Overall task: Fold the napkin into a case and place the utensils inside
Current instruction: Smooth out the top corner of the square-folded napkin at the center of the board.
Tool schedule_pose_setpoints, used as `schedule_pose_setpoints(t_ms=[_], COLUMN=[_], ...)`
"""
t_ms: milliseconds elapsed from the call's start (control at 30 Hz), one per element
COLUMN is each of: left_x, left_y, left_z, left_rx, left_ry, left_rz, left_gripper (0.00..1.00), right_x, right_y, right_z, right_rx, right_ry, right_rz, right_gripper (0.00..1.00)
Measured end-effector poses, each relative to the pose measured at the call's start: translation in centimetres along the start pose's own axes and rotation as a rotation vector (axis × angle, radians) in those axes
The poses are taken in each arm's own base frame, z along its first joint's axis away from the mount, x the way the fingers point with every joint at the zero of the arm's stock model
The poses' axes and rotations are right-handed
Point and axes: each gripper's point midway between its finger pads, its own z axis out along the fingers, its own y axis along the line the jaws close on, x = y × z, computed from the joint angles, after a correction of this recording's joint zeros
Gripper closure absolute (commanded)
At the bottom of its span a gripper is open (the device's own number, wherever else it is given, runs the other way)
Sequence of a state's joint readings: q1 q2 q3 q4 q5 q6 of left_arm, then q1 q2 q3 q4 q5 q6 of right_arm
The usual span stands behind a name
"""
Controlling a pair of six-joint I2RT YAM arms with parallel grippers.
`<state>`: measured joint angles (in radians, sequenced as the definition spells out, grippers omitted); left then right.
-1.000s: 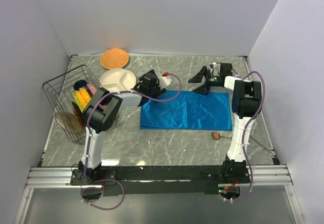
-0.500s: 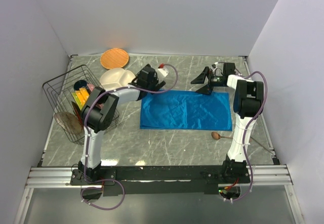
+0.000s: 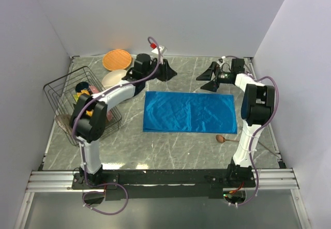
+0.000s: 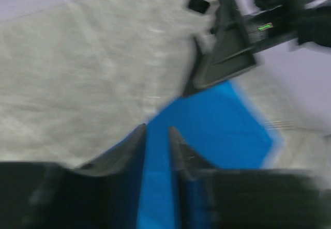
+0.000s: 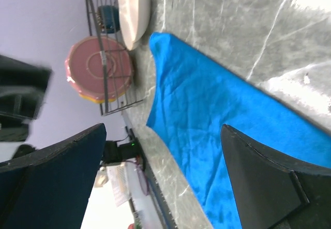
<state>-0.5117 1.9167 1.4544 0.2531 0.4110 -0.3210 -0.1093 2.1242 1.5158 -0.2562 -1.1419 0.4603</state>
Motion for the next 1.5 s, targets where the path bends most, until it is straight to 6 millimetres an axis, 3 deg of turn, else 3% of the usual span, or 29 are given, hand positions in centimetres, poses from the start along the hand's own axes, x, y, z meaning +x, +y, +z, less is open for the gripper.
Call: schedule_pose_setpoints(t_ms=[133, 300, 433, 567, 800, 967, 1500], left_x=[4.0, 9.9, 12.2, 13.6, 16.1, 17.5, 18.5], left_y=[-1.5, -1.2, -0.3, 0.7, 3.2, 4.3, 5.5], left_z=[1.7, 3.2, 3.6, 3.5, 3.3, 3.1, 2.5], left_rx=[0.138, 0.207, 0.223, 0.231, 0.193, 0.161, 0.121], left_ry=[0.068, 0.192, 0.235, 0.264, 0.295, 0.318, 0.334], left_rz=[-0.258, -0.548, -0.69, -0.766, -0.824, -0.848, -0.852], left_gripper=[0.99, 0.99, 0.99, 0.99, 0.99, 0.99, 0.99], right_x=[0.9, 1.7, 1.9, 2.2, 3.2, 2.8, 1.6], right_y=[-0.3, -0.1, -0.3, -1.1, -4.5, -4.7, -7.7], right_z=[0.1, 0.5, 1.1, 1.7, 2.6, 1.5, -3.5], right_rx=[-0.011, -0.05, -0.085, -0.126, -0.129, -0.129, -0.084], right_ry=[0.019, 0.037, 0.047, 0.069, 0.131, 0.14, 0.131], right_rz=[0.046, 0.086, 0.11, 0.124, 0.172, 0.149, 0.171], right_gripper=[0.0, 0.0, 0.0, 0.0, 0.0, 0.0, 0.0])
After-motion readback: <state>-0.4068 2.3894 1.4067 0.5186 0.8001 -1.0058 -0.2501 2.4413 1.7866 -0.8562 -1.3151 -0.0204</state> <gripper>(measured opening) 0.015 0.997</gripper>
